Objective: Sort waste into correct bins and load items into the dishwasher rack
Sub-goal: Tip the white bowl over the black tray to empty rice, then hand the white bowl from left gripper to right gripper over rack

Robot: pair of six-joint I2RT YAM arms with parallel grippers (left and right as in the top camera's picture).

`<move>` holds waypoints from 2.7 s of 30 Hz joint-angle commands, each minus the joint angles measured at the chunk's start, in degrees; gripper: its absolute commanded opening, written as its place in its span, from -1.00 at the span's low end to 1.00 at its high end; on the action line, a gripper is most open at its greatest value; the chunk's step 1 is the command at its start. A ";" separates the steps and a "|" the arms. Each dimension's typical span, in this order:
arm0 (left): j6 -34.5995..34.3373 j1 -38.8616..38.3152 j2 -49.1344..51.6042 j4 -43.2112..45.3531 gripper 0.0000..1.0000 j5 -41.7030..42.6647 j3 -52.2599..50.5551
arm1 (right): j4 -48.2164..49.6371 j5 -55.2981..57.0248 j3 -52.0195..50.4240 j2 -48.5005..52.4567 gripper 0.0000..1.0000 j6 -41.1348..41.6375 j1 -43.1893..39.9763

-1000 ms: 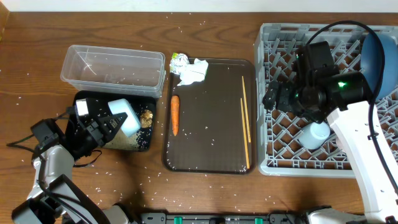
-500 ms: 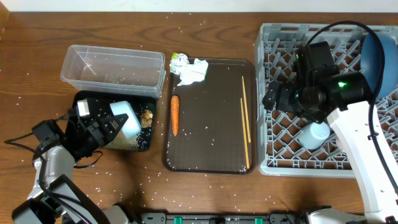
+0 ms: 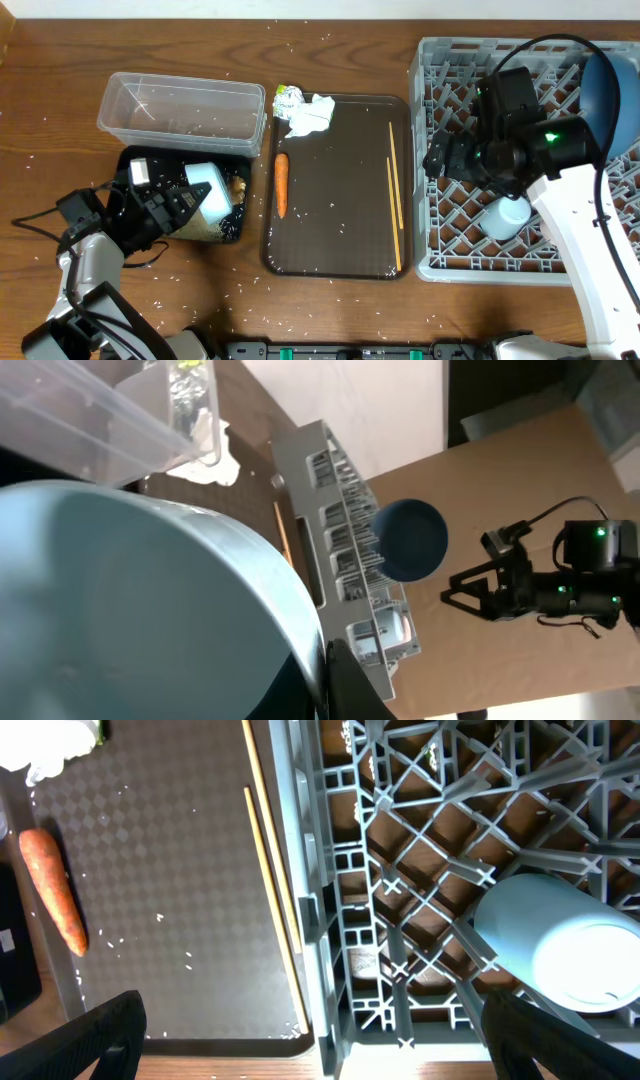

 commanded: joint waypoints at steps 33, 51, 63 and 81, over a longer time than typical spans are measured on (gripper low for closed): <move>-61.75 -49.72 0.09 78.34 -0.88 -34.29 6.60 | -0.68 -4.94 1.73 -23.04 0.98 -2.34 -15.47; -73.13 -73.96 34.51 93.04 -0.88 -37.88 34.60 | -3.54 -5.62 1.70 -22.95 0.98 -1.92 -15.45; -80.08 -78.40 45.44 93.79 -0.87 -43.76 42.75 | -5.49 -5.62 1.70 -22.95 0.99 -1.97 -15.45; -87.65 -73.46 45.90 93.64 -0.03 -41.57 42.71 | -5.88 -5.60 1.70 -23.04 0.99 -2.38 -15.45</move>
